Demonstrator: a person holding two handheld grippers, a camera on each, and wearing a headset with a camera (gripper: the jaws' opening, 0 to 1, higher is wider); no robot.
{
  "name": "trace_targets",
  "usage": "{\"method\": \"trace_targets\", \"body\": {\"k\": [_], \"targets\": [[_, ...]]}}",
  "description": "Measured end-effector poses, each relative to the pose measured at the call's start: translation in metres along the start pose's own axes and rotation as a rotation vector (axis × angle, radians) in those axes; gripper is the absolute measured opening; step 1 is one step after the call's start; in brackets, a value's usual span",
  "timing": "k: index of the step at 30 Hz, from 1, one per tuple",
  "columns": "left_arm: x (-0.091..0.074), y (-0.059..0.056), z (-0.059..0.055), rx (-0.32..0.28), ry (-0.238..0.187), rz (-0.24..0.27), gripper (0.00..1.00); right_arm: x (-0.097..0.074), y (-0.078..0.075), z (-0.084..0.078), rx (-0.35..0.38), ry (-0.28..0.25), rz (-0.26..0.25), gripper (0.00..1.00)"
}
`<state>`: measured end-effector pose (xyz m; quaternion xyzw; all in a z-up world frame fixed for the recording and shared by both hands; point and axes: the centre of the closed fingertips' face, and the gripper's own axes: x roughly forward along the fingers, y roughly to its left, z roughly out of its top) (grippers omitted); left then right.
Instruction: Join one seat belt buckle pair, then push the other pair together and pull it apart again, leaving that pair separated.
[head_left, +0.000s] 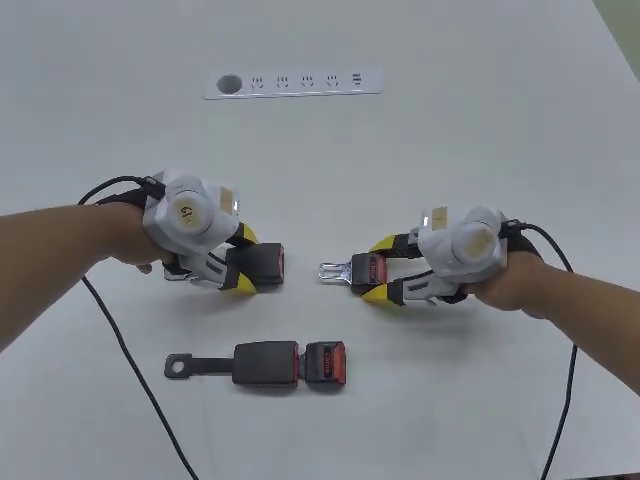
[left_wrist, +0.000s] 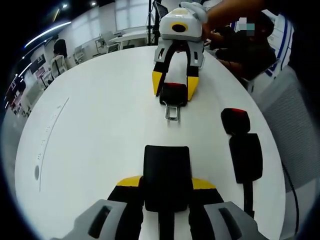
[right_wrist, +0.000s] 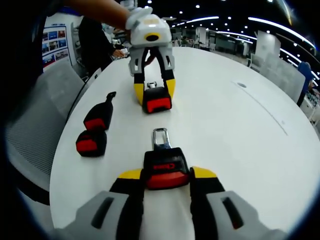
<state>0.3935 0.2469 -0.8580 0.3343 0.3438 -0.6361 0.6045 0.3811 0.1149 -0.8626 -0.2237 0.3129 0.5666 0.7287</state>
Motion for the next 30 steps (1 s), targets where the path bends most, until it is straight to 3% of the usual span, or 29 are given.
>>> {"method": "trace_targets", "body": {"k": [21,30], "targets": [[-0.001,-0.002,-0.001,0.000,0.007,-0.008,0.35,-0.032,-0.005,-0.033,0.016,0.039,-0.022,0.36],[-0.001,-0.002,-0.001,0.003,0.015,-0.007,0.35,-0.040,-0.002,-0.035,0.018,0.044,-0.032,0.36]]}}
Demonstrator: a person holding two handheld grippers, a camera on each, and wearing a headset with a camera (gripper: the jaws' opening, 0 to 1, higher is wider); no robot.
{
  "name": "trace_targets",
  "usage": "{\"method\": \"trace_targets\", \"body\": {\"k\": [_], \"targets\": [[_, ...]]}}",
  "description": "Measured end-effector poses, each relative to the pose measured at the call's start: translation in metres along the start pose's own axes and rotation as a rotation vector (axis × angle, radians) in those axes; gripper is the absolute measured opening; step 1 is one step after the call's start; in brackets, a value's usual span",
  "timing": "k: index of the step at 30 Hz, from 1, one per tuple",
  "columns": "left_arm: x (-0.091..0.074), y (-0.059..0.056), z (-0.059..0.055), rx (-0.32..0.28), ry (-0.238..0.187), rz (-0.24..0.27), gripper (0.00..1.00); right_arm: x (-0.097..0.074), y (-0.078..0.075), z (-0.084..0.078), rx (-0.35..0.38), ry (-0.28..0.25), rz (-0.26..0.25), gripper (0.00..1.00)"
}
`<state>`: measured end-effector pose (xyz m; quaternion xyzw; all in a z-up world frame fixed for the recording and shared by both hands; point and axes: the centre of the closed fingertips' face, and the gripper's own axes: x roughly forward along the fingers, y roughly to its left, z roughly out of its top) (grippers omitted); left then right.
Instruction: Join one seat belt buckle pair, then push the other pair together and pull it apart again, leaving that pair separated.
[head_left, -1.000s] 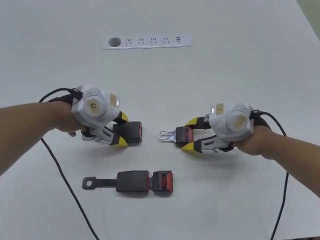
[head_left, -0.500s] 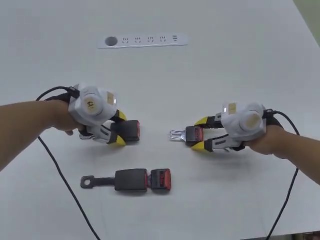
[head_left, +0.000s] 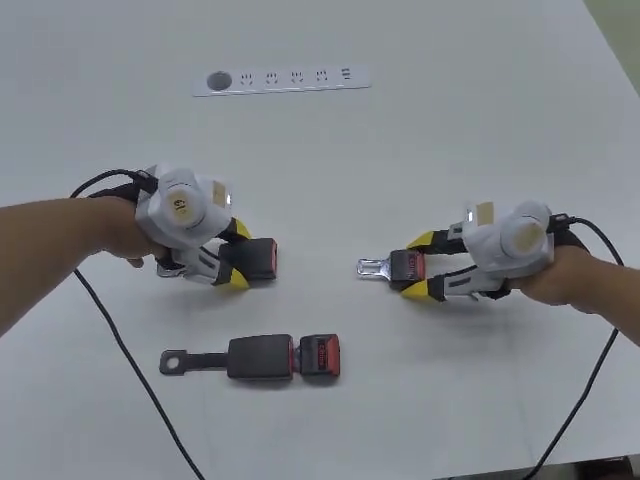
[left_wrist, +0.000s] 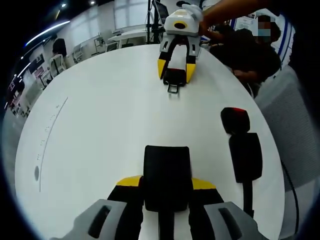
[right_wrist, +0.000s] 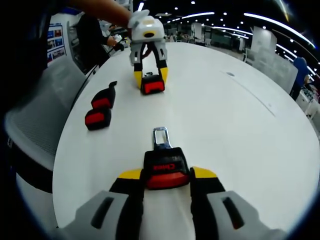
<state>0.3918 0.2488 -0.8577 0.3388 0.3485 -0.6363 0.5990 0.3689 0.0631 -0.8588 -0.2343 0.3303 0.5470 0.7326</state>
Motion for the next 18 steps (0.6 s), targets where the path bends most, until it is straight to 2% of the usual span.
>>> {"method": "trace_targets", "body": {"k": [6,11,13,14,15,16,17,18], "targets": [[0.000,0.000,0.001,-0.011,-0.002,0.007,0.35,-0.002,0.003,0.002,0.005,-0.002,-0.001,0.36],[0.000,0.001,0.001,-0.026,0.003,0.014,0.36,-0.003,0.003,0.001,-0.026,0.018,0.004,0.37],[0.001,0.001,0.002,-0.027,0.007,0.017,0.36,-0.003,0.002,0.000,-0.017,0.020,-0.007,0.38],[0.000,0.001,0.002,-0.039,0.005,0.016,0.36,-0.003,0.000,0.000,0.002,0.018,-0.024,0.39],[0.000,-0.001,0.007,-0.129,-0.026,0.011,0.39,-0.004,-0.001,-0.001,0.011,0.019,-0.032,0.41],[-0.001,-0.002,0.010,-0.162,-0.042,0.003,0.42,-0.004,-0.002,-0.001,0.019,0.016,-0.040,0.42],[-0.003,-0.001,0.011,-0.133,-0.047,0.010,0.45,-0.005,-0.004,-0.002,0.042,0.009,-0.055,0.43],[-0.004,-0.001,0.011,-0.132,-0.047,0.016,0.47,-0.006,-0.006,0.002,0.075,-0.015,-0.070,0.45]]}}
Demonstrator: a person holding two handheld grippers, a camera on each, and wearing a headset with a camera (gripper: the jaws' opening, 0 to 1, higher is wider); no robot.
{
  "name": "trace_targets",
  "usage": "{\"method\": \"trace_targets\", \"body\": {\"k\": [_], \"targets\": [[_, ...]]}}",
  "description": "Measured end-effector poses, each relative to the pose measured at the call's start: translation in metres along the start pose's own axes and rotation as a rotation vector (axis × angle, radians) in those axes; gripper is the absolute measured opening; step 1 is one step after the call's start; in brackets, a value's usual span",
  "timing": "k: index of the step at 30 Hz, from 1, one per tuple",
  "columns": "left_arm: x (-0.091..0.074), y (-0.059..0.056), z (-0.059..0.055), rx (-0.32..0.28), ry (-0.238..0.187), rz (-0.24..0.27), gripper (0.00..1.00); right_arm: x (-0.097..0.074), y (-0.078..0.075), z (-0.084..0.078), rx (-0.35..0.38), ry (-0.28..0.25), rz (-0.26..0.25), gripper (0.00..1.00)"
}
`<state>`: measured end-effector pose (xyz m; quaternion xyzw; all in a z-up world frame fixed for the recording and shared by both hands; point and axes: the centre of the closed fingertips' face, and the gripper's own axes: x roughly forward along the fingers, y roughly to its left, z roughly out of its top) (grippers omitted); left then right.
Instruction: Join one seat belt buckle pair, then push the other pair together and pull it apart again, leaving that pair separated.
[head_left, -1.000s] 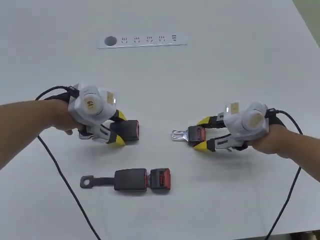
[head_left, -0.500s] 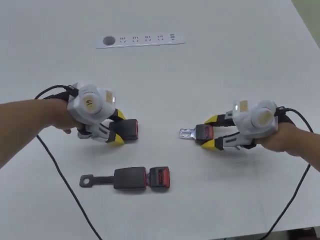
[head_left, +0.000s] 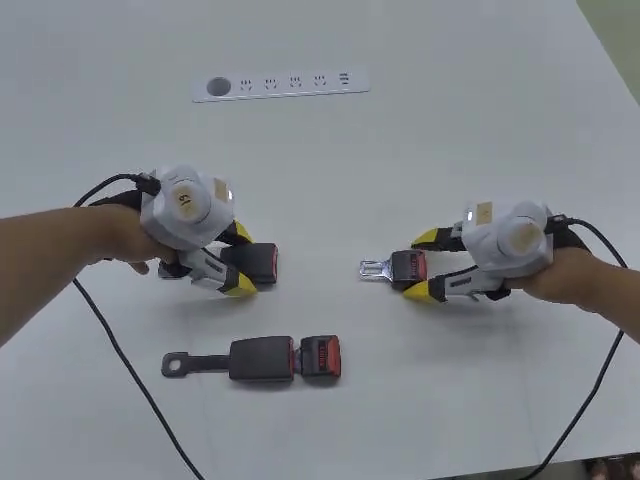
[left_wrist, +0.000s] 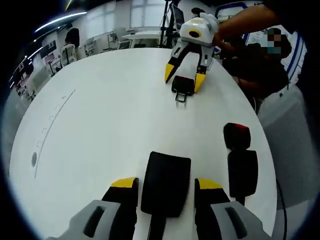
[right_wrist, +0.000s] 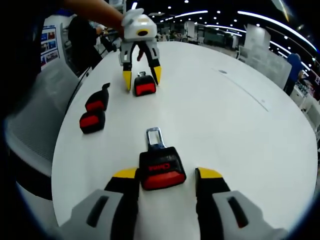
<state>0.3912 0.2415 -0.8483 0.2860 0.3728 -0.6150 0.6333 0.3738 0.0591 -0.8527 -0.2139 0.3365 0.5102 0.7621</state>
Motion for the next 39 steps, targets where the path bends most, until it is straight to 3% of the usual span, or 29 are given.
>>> {"method": "trace_targets", "body": {"k": [5,10,12,13,15,17,20,26,28,30,33,39], "targets": [[-0.010,0.006,0.006,-0.089,-0.058,0.056,0.62,-0.010,-0.017,0.016,0.065,-0.084,-0.110,0.64],[-0.028,0.017,0.018,-0.156,-0.150,0.170,0.75,-0.020,-0.021,0.026,0.139,-0.152,-0.199,0.72],[-0.035,0.019,0.018,-0.145,-0.161,0.216,0.79,-0.024,-0.022,0.030,0.168,-0.181,-0.250,0.75],[-0.040,0.020,0.021,-0.182,-0.194,0.245,0.81,-0.025,-0.021,0.032,0.192,-0.194,-0.267,0.78],[-0.045,0.017,0.019,-0.266,-0.217,0.257,0.83,-0.027,-0.019,0.035,0.237,-0.216,-0.311,0.82],[-0.055,0.016,0.014,-0.293,-0.224,0.311,0.86,-0.028,-0.018,0.038,0.252,-0.237,-0.337,0.88],[-0.069,0.013,0.016,-0.360,-0.307,0.370,0.89,-0.027,-0.009,0.041,0.277,-0.249,-0.349,0.89],[-0.091,-0.002,0.001,-0.492,-0.377,0.460,0.94,-0.025,0.008,0.054,0.321,-0.314,-0.405,0.93],[-0.096,-0.004,-0.006,-0.531,-0.378,0.493,0.97,-0.024,0.013,0.057,0.336,-0.328,-0.414,0.93],[-0.104,-0.010,-0.009,-0.565,-0.428,0.531,0.97,-0.023,0.022,0.061,0.345,-0.335,-0.422,0.94],[-0.109,-0.021,-0.014,-0.584,-0.429,0.539,0.99,-0.025,0.029,0.066,0.361,-0.355,-0.434,0.97],[-0.124,-0.044,-0.021,-0.587,-0.484,0.594,1.00,-0.034,0.049,0.074,0.365,-0.379,-0.462,1.00]]}}
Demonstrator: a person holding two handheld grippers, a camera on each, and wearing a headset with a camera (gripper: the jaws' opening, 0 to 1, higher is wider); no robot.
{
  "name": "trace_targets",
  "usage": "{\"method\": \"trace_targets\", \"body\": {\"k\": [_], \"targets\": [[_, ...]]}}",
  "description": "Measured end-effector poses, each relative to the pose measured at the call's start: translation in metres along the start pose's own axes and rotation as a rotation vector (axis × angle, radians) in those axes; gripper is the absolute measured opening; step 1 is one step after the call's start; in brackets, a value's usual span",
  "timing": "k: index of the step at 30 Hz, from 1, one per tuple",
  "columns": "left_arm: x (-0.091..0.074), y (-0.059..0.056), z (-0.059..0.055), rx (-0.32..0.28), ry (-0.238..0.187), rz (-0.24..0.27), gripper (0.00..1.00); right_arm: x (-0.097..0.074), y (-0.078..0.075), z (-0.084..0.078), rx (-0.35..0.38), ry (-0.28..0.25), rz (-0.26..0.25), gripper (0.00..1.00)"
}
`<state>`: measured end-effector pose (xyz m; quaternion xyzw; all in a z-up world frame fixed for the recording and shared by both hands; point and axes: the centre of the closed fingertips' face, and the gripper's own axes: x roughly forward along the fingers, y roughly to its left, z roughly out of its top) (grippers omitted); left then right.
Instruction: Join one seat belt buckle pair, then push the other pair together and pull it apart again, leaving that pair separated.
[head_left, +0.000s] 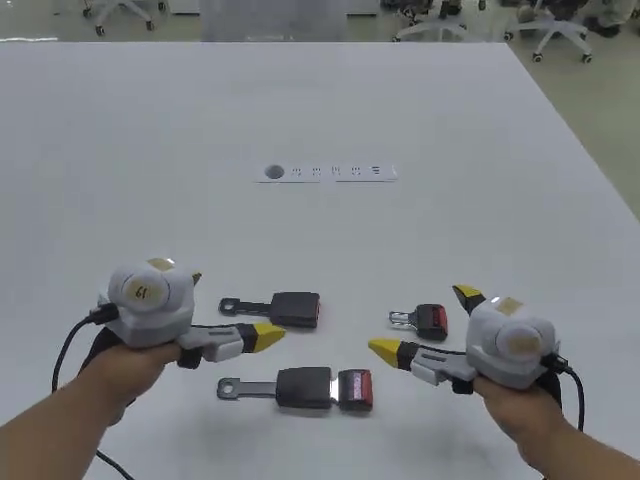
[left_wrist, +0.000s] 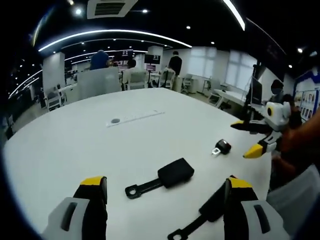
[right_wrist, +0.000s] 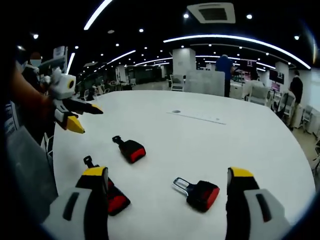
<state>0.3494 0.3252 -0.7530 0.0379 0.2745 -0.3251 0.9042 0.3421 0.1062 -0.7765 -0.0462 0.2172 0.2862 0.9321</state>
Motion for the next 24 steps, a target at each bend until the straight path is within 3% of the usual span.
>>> {"method": "trace_targets", "body": {"k": [2,9,13,19,24], "targets": [[-0.009,-0.007,-0.001,-0.002,-0.027,-0.016,1.00,-0.007,0.008,0.002,-0.009,-0.006,0.004,1.00],[-0.034,-0.010,-0.012,-0.013,-0.049,-0.060,1.00,-0.026,0.030,0.001,-0.091,-0.015,0.053,1.00],[-0.056,-0.017,-0.013,0.017,-0.086,-0.080,1.00,-0.040,0.044,-0.004,-0.127,-0.002,0.084,1.00],[-0.081,-0.024,-0.015,0.037,-0.099,-0.094,0.99,-0.055,0.057,-0.008,-0.150,0.003,0.109,1.00],[-0.098,-0.024,-0.014,0.027,-0.121,-0.102,0.97,-0.065,0.059,-0.011,-0.144,0.007,0.101,1.00]]}}
